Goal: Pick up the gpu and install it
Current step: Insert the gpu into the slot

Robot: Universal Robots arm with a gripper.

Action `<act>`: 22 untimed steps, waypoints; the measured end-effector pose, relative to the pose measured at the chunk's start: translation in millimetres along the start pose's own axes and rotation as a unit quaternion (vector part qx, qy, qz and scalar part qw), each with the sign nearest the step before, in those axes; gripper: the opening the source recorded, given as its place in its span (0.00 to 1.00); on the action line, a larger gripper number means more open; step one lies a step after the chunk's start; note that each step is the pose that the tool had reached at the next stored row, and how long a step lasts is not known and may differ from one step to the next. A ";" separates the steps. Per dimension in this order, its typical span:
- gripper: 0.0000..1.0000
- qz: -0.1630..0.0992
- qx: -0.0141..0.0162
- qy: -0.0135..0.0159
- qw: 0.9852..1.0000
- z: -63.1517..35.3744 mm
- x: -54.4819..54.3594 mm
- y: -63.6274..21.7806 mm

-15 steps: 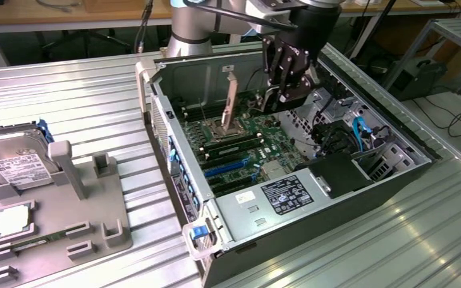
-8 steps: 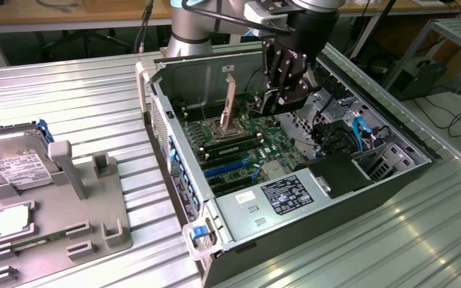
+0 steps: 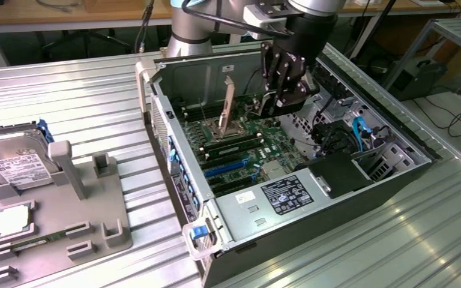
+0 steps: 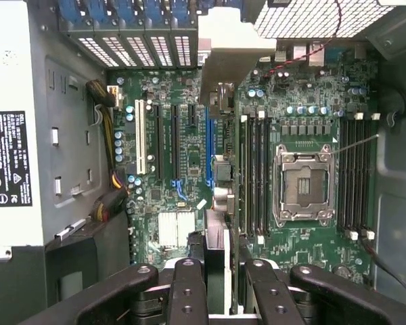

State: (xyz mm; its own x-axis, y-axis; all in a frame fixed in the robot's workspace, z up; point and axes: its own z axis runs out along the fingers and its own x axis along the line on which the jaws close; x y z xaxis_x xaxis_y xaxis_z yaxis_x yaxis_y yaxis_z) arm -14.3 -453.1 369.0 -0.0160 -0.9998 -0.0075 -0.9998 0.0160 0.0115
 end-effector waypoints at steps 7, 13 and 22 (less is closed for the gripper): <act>0.27 0.000 -0.011 0.000 1.000 5.3 0.0 -0.1; 0.27 0.000 -0.011 0.000 1.000 6.8 0.4 -0.1; 0.27 0.001 -0.011 0.000 1.000 11.5 0.3 0.3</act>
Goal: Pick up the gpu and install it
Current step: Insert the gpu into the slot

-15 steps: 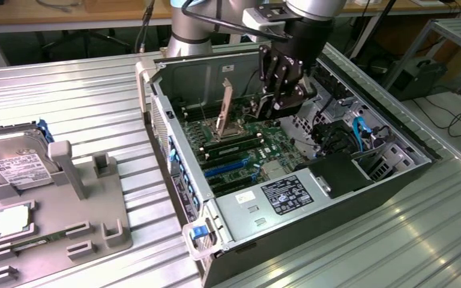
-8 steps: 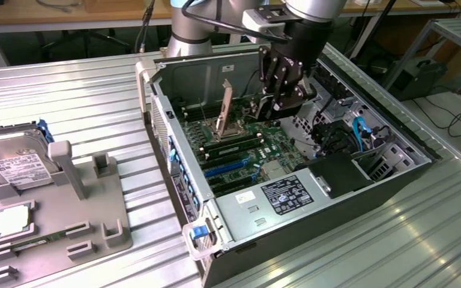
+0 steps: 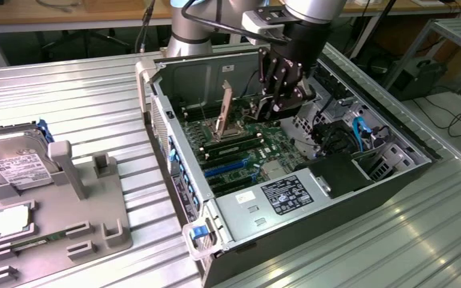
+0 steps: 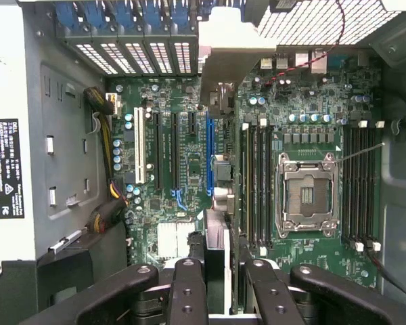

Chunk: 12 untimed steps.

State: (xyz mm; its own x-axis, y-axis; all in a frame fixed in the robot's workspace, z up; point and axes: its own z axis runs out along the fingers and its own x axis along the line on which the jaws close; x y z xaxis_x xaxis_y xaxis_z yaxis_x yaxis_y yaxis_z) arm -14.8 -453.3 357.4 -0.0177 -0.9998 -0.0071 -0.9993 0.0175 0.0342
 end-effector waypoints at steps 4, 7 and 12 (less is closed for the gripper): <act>0.27 0.004 0.000 0.000 1.000 9.0 -0.2 0.7; 0.27 0.005 -0.001 0.000 1.000 15.0 -0.2 1.5; 0.27 0.005 -0.001 0.000 1.000 23.3 -0.1 1.2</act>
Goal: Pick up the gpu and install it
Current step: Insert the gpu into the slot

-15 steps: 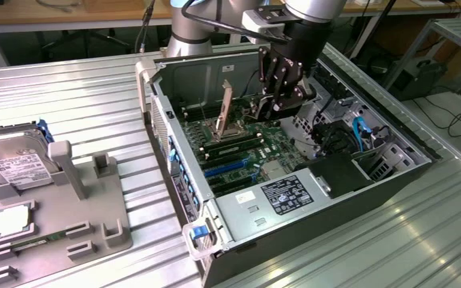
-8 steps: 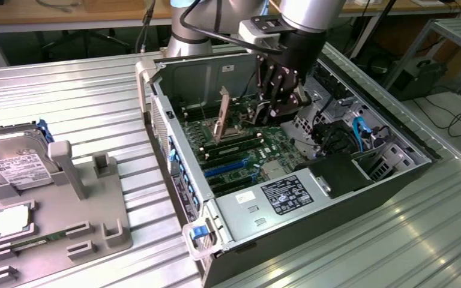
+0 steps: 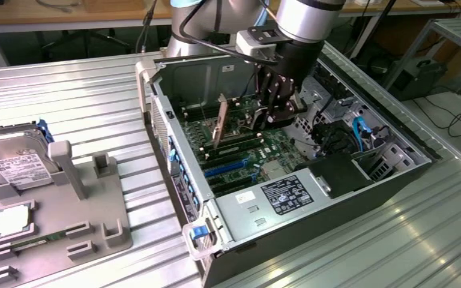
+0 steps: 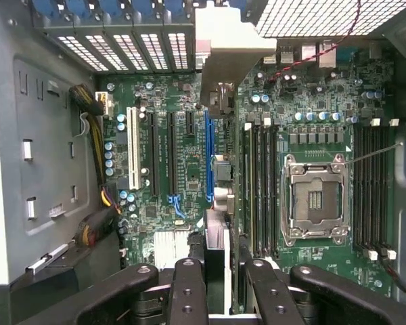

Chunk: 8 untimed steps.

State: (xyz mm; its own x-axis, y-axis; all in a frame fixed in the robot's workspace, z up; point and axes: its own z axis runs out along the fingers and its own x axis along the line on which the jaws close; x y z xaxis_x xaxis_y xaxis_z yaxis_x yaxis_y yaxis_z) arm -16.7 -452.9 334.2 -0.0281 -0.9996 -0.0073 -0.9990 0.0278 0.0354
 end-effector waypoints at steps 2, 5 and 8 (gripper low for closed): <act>0.27 0.000 0.000 0.000 1.000 1.7 0.0 -0.1; 0.27 0.000 0.000 0.000 1.000 4.8 0.0 -0.1; 0.27 0.000 0.000 0.000 1.000 8.5 0.1 -0.3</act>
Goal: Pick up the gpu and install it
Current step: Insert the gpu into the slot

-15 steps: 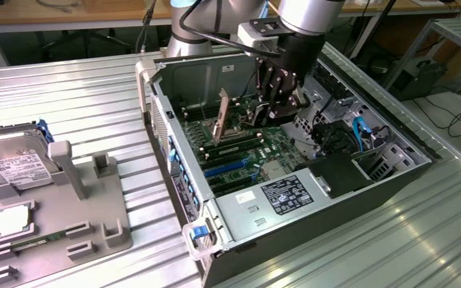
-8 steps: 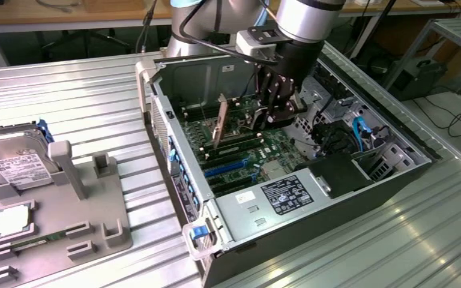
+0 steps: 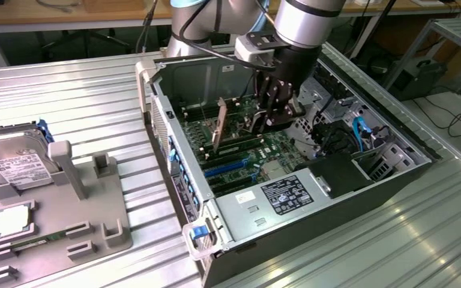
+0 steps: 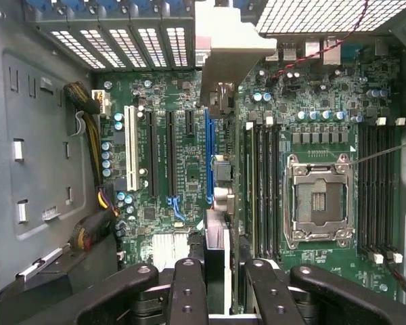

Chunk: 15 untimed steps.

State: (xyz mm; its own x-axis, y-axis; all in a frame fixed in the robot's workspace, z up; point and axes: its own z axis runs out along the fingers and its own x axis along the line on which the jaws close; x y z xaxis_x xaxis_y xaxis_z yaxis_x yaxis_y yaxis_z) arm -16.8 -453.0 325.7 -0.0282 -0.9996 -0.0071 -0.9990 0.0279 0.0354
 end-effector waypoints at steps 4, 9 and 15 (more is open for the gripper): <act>0.27 0.000 0.000 0.000 1.000 2.5 0.0 0.0; 0.27 0.000 0.000 0.000 1.000 6.4 0.0 0.0; 0.27 0.000 0.000 0.000 1.000 13.2 0.1 -0.2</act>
State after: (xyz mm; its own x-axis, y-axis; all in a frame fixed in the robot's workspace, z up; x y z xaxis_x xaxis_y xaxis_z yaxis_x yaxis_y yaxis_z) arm -17.1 -453.0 312.5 -0.0282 -0.9996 -0.0072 -0.9990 0.0279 0.0354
